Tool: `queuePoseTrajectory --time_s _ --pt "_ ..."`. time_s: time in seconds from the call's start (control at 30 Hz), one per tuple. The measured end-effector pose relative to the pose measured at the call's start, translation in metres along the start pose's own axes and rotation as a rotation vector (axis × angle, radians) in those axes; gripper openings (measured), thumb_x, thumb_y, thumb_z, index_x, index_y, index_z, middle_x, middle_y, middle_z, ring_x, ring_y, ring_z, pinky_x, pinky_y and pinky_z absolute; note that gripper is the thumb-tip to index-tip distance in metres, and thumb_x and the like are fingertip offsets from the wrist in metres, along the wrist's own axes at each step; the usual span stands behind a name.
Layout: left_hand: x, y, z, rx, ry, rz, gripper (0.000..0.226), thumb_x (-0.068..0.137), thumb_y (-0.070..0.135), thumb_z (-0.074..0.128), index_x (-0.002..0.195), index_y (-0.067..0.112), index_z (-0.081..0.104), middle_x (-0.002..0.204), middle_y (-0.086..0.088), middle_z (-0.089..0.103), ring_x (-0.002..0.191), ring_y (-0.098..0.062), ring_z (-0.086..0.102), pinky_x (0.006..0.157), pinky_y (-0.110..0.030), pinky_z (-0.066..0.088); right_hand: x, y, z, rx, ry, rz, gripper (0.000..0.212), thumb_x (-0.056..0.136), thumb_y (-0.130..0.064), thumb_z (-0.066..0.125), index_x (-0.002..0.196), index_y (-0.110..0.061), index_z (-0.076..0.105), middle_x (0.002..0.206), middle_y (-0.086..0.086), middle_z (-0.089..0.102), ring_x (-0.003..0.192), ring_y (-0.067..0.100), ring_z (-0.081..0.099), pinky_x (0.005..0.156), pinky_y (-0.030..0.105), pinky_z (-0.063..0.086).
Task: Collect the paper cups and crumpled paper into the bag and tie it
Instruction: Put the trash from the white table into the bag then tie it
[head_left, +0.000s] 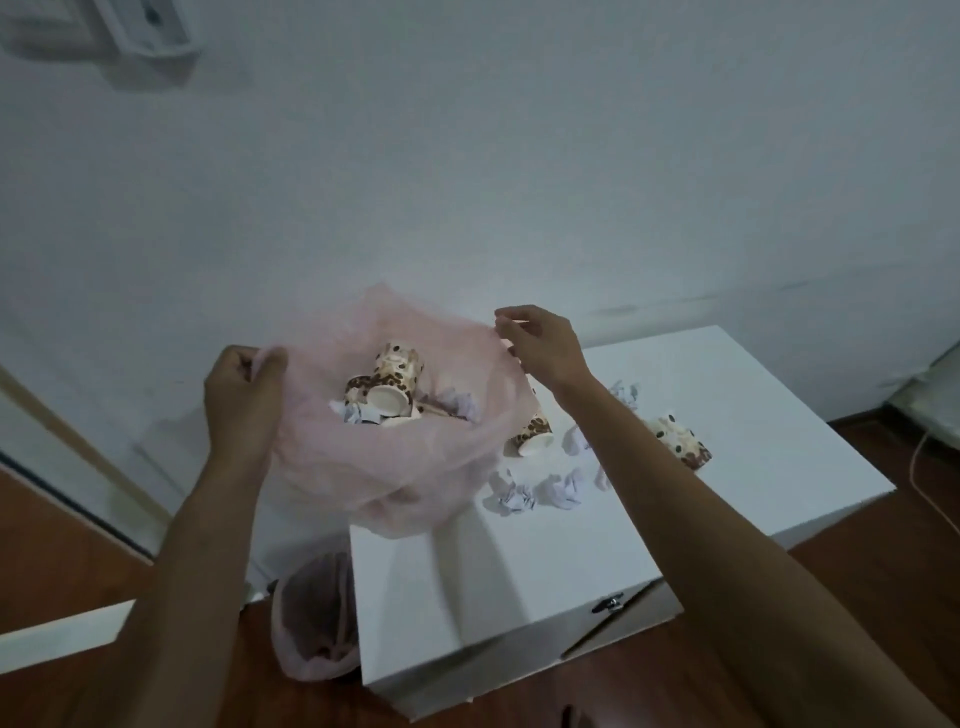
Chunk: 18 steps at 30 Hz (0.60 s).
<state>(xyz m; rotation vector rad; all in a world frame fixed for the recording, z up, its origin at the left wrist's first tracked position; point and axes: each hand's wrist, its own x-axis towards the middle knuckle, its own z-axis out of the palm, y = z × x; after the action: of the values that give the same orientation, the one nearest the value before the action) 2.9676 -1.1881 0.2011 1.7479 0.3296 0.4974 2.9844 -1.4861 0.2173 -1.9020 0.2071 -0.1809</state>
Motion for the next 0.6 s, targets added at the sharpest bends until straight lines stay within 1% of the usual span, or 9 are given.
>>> queuePoseTrajectory --time_s 0.07,0.13,0.2,0.27,0.33,0.37,0.43,0.53,0.6 --pt "0.003 0.000 0.012 0.017 0.008 -0.004 0.025 0.090 0.021 0.062 0.068 0.023 0.051 0.073 -0.005 0.055 0.071 -0.017 0.049 0.066 -0.031 0.041 0.012 0.022 -0.009 0.040 0.041 0.093 0.024 0.093 -0.023 0.053 0.110 -0.018 0.069 0.097 0.001 0.074 0.088 0.025 0.071 0.077 0.041 0.060" --pt "0.005 0.000 0.022 0.035 0.029 -0.007 0.021 0.089 0.022 0.062 0.070 0.021 0.053 0.077 -0.009 0.056 0.072 -0.017 0.049 0.066 -0.031 0.040 0.025 0.047 -0.017 -0.211 0.039 0.160 0.027 0.092 -0.021 0.052 0.115 -0.013 0.065 0.108 0.005 0.072 0.097 0.027 0.068 0.089 0.039 0.056" --pt "0.006 0.002 0.030 0.070 0.055 -0.015 0.014 0.087 0.020 0.062 0.077 0.012 0.060 0.080 -0.010 0.057 0.073 -0.017 0.050 0.066 -0.031 0.040 0.033 0.070 -0.020 -0.560 -0.135 0.236 0.042 0.092 -0.028 0.058 0.127 -0.005 0.057 0.127 0.011 0.063 0.116 0.028 0.059 0.099 0.032 0.044" --pt "0.007 0.004 0.036 0.106 0.076 -0.028 0.018 0.086 0.020 0.062 0.085 0.003 0.063 0.080 -0.009 0.058 0.072 -0.018 0.051 0.066 -0.031 0.040 0.040 0.088 -0.020 -0.718 -0.335 0.292 0.057 0.090 -0.034 0.062 0.130 0.006 0.052 0.134 0.018 0.058 0.122 0.031 0.055 0.100 0.035 0.044" --pt "0.007 0.007 0.041 0.144 0.074 -0.041 0.019 0.087 0.020 0.063 0.088 0.000 0.064 0.081 -0.010 0.059 0.073 -0.018 0.052 0.067 -0.031 0.041 0.048 0.099 -0.017 -0.735 -0.422 0.292 0.054 0.083 -0.040 0.064 0.110 0.007 0.062 0.120 0.018 0.065 0.110 0.032 0.061 0.087 0.037 0.049" --pt "0.006 0.010 0.042 0.172 0.068 -0.049 0.019 0.088 0.020 0.064 0.089 0.001 0.064 0.081 -0.010 0.059 0.074 -0.019 0.053 0.068 -0.031 0.041 0.053 0.102 -0.016 -0.718 -0.430 0.283 0.043 0.083 -0.040 0.061 0.088 0.003 0.062 0.100 0.015 0.068 0.096 0.031 0.061 0.073 0.033 0.048" --pt "0.001 0.014 0.045 0.219 0.047 -0.041 0.020 0.090 0.020 0.066 0.088 0.000 0.063 0.080 -0.011 0.060 0.074 -0.019 0.053 0.068 -0.030 0.041 0.064 0.108 -0.013 -0.679 -0.423 0.274 0.037 0.090 -0.032 0.056 0.065 -0.006 0.047 0.069 0.008 0.055 0.081 0.026 0.056 0.058 0.028 0.037" --pt "-0.006 0.026 0.057 0.311 0.043 -0.008 0.021 0.090 0.021 0.065 0.087 0.001 0.062 0.079 -0.009 0.060 0.070 -0.019 0.052 0.063 -0.027 0.040 0.086 0.098 -0.021 -0.621 -0.405 0.228 0.040 0.086 -0.043 0.066 0.087 -0.003 0.060 0.087 0.012 0.064 0.092 0.028 0.063 0.071 0.027 0.039" --pt "-0.004 0.033 0.068 0.359 0.077 -0.011 0.021 0.090 0.022 0.064 0.087 0.002 0.062 0.079 -0.007 0.060 0.069 -0.018 0.051 0.062 -0.026 0.039 0.101 0.081 -0.036 -0.452 -0.317 0.203 0.057 0.079 -0.052 0.072 0.110 -0.004 0.065 0.108 0.011 0.069 0.101 0.026 0.064 0.077 0.027 0.042"
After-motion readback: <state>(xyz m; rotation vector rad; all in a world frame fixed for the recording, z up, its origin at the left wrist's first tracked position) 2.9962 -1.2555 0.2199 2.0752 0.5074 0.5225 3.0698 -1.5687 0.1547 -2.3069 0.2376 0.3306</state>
